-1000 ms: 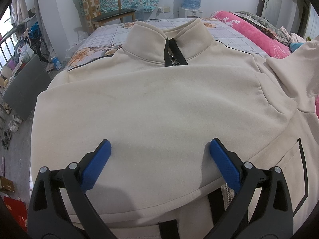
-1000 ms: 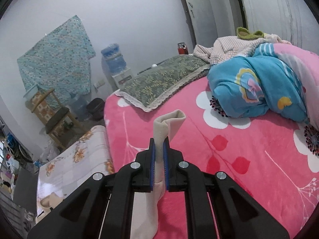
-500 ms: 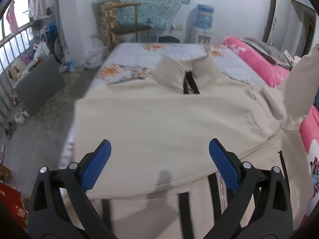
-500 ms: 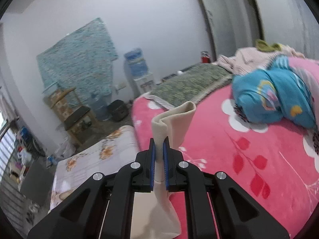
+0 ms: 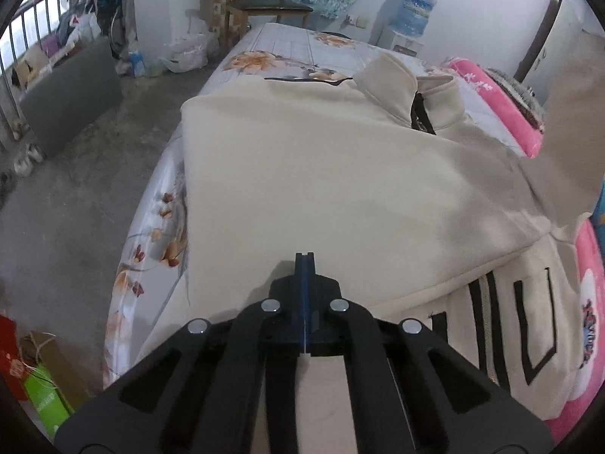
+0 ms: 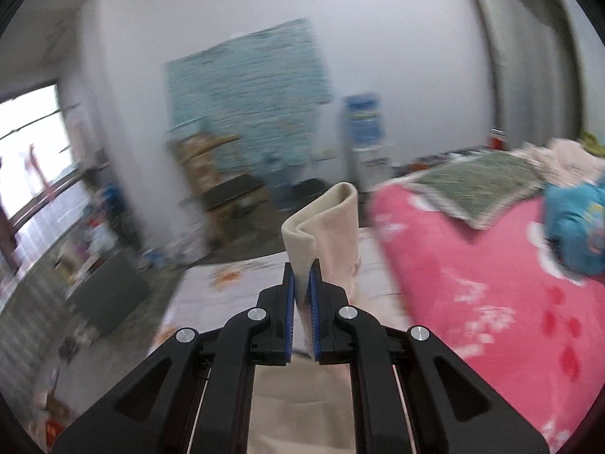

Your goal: Fold large clothes

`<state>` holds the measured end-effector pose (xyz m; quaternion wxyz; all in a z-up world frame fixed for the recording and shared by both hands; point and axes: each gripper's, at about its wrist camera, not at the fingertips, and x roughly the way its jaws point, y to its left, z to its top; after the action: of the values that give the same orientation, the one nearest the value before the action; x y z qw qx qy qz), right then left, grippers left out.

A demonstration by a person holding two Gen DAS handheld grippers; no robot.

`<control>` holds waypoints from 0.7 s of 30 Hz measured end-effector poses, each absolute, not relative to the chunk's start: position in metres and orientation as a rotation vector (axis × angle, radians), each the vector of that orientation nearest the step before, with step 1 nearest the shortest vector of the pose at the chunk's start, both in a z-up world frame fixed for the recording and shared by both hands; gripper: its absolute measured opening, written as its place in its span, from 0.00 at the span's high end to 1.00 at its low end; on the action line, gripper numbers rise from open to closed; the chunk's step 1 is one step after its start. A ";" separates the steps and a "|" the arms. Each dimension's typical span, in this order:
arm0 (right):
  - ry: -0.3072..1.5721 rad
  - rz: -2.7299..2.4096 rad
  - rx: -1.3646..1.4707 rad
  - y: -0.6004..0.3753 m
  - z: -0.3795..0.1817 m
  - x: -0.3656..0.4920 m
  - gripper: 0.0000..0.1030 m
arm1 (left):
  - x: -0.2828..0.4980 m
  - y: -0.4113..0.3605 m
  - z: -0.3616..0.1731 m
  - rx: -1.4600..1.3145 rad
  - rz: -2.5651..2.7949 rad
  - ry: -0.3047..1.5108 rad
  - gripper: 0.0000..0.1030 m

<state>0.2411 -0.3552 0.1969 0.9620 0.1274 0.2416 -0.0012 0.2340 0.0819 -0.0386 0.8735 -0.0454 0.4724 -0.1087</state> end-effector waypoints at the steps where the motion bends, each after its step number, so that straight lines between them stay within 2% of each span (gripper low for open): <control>1: 0.492 0.043 0.238 -0.332 0.194 0.243 0.93 | 0.233 0.087 -0.036 -0.123 -0.243 0.984 1.00; 4: 0.526 0.200 0.177 -0.259 0.175 0.246 0.92 | 0.225 0.101 -0.024 -0.175 -0.266 0.962 1.00; 7: 0.668 0.423 0.134 -0.183 0.129 0.253 0.87 | 0.221 0.113 -0.014 -0.237 -0.315 0.947 1.00; 9: 0.802 0.529 0.113 -0.144 0.088 0.256 0.64 | 0.219 0.119 -0.010 -0.280 -0.342 0.947 1.00; 11: 0.873 0.558 0.097 -0.131 0.060 0.255 0.62 | 0.218 0.125 -0.008 -0.316 -0.361 0.950 1.00; 13: 0.897 0.553 0.106 -0.144 0.046 0.254 0.61 | 0.218 0.129 -0.008 -0.357 -0.388 0.956 1.00; 16: 0.899 0.491 0.132 -0.186 0.041 0.247 0.51 | 0.229 0.129 -0.009 -0.408 -0.424 0.980 0.95; 18: 0.889 0.402 0.144 -0.232 0.041 0.244 0.47 | 0.239 0.128 -0.010 -0.426 -0.426 0.998 0.85; 21: 0.894 0.248 0.164 -0.299 0.033 0.242 0.46 | 0.264 0.116 -0.014 -0.419 -0.421 1.032 0.73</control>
<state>0.2422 -0.2990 0.0331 0.8910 0.0792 0.4308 0.1193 0.2644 0.1156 -0.0136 0.8279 -0.1975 0.4862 -0.1981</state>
